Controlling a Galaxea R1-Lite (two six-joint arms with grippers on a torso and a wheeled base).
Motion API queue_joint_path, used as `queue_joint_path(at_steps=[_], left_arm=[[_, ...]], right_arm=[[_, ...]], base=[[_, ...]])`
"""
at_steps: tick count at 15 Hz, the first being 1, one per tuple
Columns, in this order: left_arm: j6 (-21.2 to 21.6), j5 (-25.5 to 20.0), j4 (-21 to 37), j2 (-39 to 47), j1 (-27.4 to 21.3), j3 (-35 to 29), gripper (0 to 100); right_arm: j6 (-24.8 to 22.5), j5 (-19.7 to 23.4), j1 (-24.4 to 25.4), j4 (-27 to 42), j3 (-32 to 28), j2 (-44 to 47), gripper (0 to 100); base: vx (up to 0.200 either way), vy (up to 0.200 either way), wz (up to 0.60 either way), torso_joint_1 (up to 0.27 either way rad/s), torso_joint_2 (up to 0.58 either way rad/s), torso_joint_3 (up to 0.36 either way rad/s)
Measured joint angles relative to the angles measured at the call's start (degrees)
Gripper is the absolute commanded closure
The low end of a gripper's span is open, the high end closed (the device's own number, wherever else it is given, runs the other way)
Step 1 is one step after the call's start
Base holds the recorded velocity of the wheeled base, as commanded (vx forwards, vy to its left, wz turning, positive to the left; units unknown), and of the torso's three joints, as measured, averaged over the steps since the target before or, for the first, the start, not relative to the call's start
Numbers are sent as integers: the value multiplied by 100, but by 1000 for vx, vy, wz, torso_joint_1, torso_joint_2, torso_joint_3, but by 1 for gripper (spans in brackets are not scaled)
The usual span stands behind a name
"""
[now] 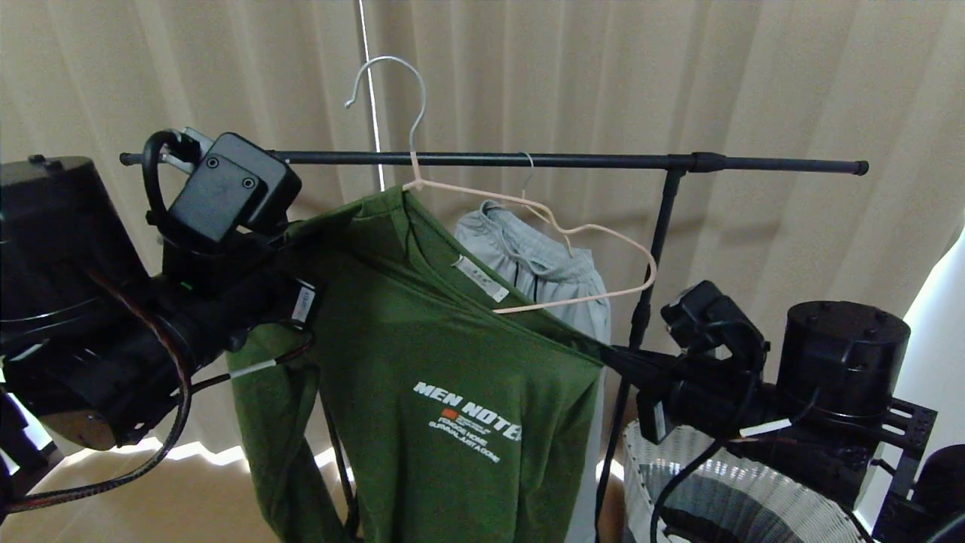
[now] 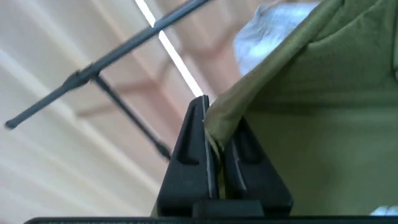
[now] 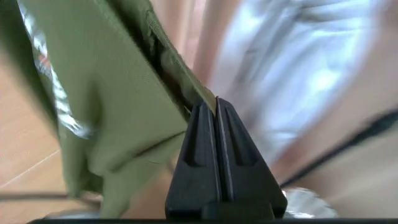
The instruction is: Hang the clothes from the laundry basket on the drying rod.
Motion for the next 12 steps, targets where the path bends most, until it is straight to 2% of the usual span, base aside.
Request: queue_joint_path(at_steps=[3,6,9,12], left_arm=[[660,-9,-193,-35,306,542,100],[753,-9,-329,-24,469,702,100],[1022,-11,-329,-21,662,887,100],[1035,-6,-327,-11,745,968,100]], right_arm=[[0,5,-277,2,-188,-38,100],[0,7,-336,-9,-257,-39,100],[1,44,-340,-26,-334,-61,100],[1,82,-249,-15,-372,-99,100]], base=[[0,0,0,0,0,0],[0,0,0,0,0,0],[0,0,0,0,0,0],[0,0,0,0,0,0]])
